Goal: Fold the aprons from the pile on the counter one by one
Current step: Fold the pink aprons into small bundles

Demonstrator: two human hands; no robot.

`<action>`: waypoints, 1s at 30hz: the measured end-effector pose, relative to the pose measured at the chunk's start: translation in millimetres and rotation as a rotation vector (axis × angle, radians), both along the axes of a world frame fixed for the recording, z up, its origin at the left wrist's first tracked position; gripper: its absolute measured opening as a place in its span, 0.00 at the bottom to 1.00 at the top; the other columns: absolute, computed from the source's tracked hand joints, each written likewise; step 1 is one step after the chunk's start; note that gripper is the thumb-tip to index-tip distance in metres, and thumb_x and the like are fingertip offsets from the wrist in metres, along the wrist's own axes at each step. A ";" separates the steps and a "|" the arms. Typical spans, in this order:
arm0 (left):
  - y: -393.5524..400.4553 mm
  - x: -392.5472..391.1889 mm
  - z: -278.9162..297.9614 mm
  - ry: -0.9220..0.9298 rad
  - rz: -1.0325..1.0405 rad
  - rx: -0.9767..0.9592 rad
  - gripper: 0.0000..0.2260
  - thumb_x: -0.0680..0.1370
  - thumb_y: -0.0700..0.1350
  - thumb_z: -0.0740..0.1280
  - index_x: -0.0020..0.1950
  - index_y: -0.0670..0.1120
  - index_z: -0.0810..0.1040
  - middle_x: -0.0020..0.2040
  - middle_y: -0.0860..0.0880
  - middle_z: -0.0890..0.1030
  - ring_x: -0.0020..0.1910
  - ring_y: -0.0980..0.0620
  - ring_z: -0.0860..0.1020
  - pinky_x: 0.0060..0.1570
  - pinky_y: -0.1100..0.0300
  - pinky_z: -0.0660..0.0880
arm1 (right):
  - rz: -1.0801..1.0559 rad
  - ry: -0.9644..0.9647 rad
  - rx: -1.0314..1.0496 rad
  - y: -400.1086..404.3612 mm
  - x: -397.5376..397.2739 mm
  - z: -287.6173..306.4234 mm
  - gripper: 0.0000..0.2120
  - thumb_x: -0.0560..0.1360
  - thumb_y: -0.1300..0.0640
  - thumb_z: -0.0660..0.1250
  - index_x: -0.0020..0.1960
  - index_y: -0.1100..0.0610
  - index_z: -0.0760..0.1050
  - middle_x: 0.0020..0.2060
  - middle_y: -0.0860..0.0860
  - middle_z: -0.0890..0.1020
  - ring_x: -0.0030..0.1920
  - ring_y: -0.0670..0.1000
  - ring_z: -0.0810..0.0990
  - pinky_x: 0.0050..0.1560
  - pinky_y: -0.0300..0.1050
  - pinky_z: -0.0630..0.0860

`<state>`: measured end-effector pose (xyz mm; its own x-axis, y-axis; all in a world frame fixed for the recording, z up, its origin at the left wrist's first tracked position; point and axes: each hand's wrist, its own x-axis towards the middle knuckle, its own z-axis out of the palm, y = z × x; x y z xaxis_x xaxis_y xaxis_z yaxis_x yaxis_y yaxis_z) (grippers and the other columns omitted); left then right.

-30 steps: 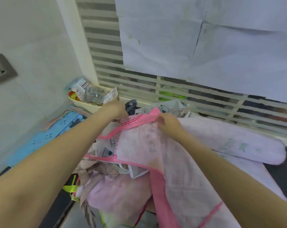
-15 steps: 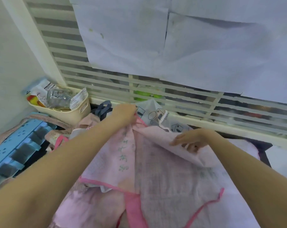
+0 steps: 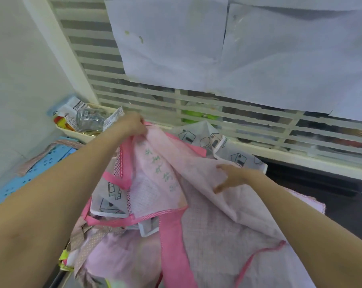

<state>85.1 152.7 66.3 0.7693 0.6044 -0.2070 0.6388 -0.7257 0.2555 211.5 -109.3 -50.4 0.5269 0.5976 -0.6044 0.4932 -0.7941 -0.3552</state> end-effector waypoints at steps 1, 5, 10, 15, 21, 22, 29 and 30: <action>-1.4 -2.0 -1.5 0.114 -0.069 -0.020 0.06 0.74 0.40 0.67 0.48 0.39 0.76 0.46 0.42 0.78 0.48 0.44 0.75 0.43 0.60 0.67 | 0.043 -0.049 -0.056 3.4 -5.0 -6.8 0.49 0.65 0.40 0.75 0.77 0.51 0.52 0.74 0.50 0.58 0.73 0.54 0.59 0.73 0.55 0.59; -22.4 -2.5 -7.9 0.219 -0.230 -0.213 0.08 0.73 0.46 0.69 0.44 0.45 0.72 0.43 0.50 0.76 0.38 0.53 0.74 0.39 0.64 0.71 | 0.034 -0.043 -0.113 7.7 -21.3 -36.1 0.50 0.63 0.40 0.76 0.76 0.53 0.53 0.73 0.52 0.62 0.72 0.57 0.63 0.70 0.56 0.63; -43.7 1.9 -33.3 0.378 -0.425 -0.079 0.13 0.72 0.46 0.72 0.35 0.44 0.70 0.32 0.50 0.73 0.32 0.51 0.71 0.36 0.59 0.68 | -0.012 -0.027 -0.310 -18.1 -36.3 -54.8 0.42 0.72 0.42 0.68 0.77 0.51 0.49 0.74 0.51 0.58 0.73 0.60 0.60 0.70 0.58 0.61; -83.5 18.2 -41.6 0.283 -0.619 -0.197 0.08 0.73 0.39 0.67 0.36 0.44 0.71 0.33 0.49 0.73 0.33 0.51 0.70 0.36 0.59 0.66 | 0.016 -0.169 -0.524 -68.9 -61.3 -67.3 0.49 0.66 0.50 0.77 0.76 0.59 0.51 0.71 0.56 0.58 0.68 0.62 0.67 0.65 0.60 0.70; -130.3 40.7 -22.2 0.021 -0.598 -0.188 0.16 0.74 0.39 0.64 0.30 0.46 0.60 0.29 0.50 0.65 0.28 0.53 0.63 0.29 0.61 0.59 | 0.120 -0.446 -0.478 -106.1 -72.5 -45.5 0.16 0.81 0.62 0.55 0.66 0.59 0.71 0.64 0.54 0.74 0.64 0.56 0.74 0.62 0.47 0.69; -135.2 43.1 -18.9 0.002 -0.598 -0.174 0.17 0.75 0.39 0.64 0.30 0.46 0.59 0.29 0.50 0.64 0.28 0.53 0.62 0.28 0.61 0.58 | 0.098 -0.421 -0.518 -113.4 -71.1 -35.7 0.16 0.81 0.58 0.54 0.68 0.56 0.70 0.65 0.53 0.73 0.66 0.55 0.72 0.64 0.48 0.67; -189.0 61.8 -30.2 0.158 -0.813 -0.047 0.17 0.76 0.41 0.64 0.32 0.47 0.59 0.31 0.50 0.63 0.30 0.53 0.62 0.31 0.59 0.58 | -0.127 -0.445 -0.856 -213.0 -46.6 13.3 0.17 0.80 0.58 0.55 0.68 0.55 0.70 0.66 0.53 0.73 0.65 0.57 0.71 0.68 0.59 0.62; -189.2 62.4 -34.0 0.198 -0.809 0.012 0.17 0.76 0.40 0.64 0.32 0.46 0.60 0.31 0.50 0.64 0.30 0.52 0.63 0.30 0.60 0.58 | -0.076 -0.460 -0.844 -216.4 -42.2 9.5 0.16 0.80 0.59 0.56 0.67 0.55 0.71 0.65 0.53 0.73 0.65 0.57 0.71 0.69 0.62 0.59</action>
<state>147.5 -36.6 32.3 0.9172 -0.1165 -0.3811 -0.0489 -0.9820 0.1823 169.2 -325.6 -40.9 0.8389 0.0151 -0.5441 0.3783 -0.7350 0.5628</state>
